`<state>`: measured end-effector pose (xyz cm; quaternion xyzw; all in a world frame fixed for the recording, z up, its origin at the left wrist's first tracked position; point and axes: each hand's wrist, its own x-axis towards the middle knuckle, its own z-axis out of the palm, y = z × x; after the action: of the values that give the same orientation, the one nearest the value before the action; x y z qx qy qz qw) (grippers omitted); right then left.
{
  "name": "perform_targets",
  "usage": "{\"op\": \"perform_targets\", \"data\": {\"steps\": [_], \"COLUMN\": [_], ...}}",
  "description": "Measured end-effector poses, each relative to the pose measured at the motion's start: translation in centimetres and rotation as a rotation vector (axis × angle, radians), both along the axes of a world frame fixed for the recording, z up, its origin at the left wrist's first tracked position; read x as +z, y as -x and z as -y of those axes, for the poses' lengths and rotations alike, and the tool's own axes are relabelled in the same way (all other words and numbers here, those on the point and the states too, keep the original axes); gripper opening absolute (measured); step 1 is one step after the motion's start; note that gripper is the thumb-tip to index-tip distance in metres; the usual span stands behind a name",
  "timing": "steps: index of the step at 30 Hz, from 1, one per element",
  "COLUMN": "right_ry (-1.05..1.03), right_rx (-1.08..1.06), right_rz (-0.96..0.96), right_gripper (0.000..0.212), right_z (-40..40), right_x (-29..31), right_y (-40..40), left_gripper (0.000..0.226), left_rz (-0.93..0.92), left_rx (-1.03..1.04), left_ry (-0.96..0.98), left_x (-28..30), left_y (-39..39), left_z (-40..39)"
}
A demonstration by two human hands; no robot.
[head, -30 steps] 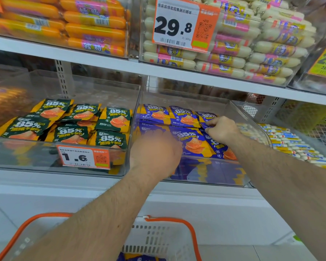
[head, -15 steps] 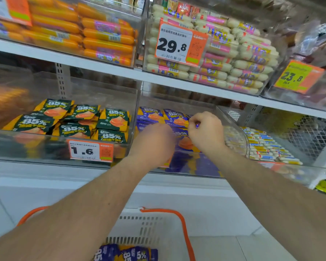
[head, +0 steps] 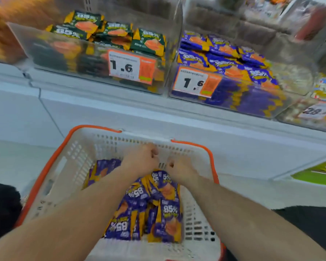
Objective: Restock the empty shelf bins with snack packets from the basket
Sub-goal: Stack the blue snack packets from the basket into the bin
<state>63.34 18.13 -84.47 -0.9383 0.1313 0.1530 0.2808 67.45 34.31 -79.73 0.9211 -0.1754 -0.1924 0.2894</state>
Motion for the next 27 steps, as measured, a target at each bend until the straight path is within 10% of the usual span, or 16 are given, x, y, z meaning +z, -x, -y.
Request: {"op": "perform_targets", "data": {"steps": [6, 8, 18, 27], "right_ry": [0.204, 0.229, 0.321, 0.223], "right_rx": [0.142, 0.141, 0.036, 0.084], "right_rz": [-0.578, -0.647, -0.553, -0.534], "right_gripper": [0.009, 0.036, 0.081, 0.040], "right_z": [1.0, 1.2, 0.7, 0.7], "right_x": [-8.9, -10.8, -13.9, -9.1], "right_y": [4.1, 4.8, 6.2, 4.5], "left_gripper": [0.024, 0.026, 0.026, 0.025], "left_rz": [-0.171, -0.204, -0.260, -0.291], "left_rx": [-0.061, -0.061, -0.028, 0.020], "left_ry": [-0.054, -0.078, -0.091, 0.021], "left_x": [-4.5, -5.5, -7.6, -5.7], "left_y": [0.5, 0.4, 0.2, 0.5], "left_z": [-0.2, -0.2, 0.3, 0.9]}}
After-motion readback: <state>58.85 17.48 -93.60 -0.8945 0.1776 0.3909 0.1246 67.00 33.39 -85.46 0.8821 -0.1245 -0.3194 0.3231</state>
